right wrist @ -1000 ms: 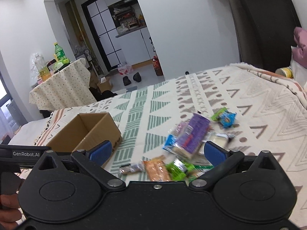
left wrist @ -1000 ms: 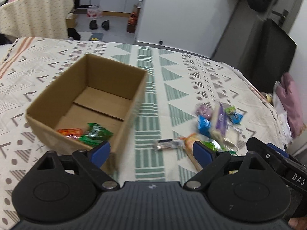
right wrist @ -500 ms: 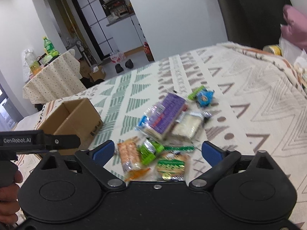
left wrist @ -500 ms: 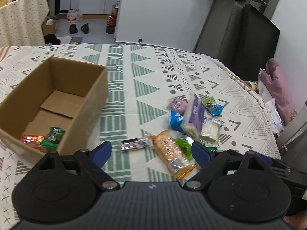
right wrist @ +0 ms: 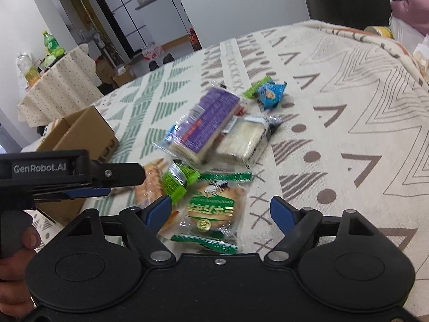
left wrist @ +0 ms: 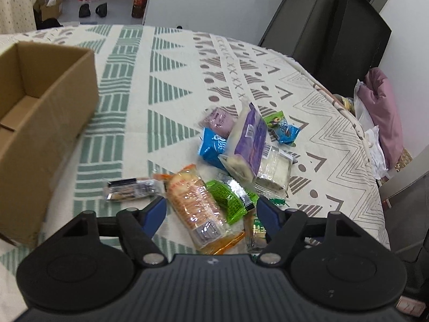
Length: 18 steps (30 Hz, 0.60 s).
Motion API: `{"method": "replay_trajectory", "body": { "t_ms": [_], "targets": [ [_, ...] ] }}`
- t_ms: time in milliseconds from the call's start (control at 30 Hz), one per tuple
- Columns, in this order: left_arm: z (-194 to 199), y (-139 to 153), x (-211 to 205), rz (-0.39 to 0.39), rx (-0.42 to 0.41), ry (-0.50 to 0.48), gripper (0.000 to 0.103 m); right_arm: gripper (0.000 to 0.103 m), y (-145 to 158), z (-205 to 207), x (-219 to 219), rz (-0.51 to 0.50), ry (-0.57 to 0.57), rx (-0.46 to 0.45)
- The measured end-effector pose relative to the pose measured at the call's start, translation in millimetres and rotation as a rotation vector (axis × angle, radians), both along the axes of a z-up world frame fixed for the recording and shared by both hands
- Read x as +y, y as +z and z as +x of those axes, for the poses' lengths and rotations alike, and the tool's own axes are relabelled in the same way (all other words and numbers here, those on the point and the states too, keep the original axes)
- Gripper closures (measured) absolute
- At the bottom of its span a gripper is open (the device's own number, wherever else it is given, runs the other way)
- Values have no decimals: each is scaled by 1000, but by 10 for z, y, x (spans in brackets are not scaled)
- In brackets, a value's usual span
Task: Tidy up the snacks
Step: 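Grasp the green round cake packet with the right tool while the left tool grasps the long pastry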
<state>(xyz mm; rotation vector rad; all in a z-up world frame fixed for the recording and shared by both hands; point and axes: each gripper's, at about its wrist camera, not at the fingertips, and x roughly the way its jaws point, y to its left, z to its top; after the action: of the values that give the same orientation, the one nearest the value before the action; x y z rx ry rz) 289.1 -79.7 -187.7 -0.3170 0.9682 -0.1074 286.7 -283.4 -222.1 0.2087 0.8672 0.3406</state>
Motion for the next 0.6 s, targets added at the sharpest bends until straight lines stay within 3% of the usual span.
{"method": "replay_trajectory", "body": {
  "t_ms": [400,467,567,600],
  "targets": [
    [122,-336,-23,23,84,56,39,25,-107,44,247,-100,52,-21],
    [105,-341,-31,37,75,55,41,37,-124,33,304,-138,57,-32],
    [80,-343,-61,88,79,49,57,50,-133,9,342,-160,58,-44],
    [74,-341,-63,101,85,50,67,51,-127,-3,341,-161,57,-46]
  ]
}}
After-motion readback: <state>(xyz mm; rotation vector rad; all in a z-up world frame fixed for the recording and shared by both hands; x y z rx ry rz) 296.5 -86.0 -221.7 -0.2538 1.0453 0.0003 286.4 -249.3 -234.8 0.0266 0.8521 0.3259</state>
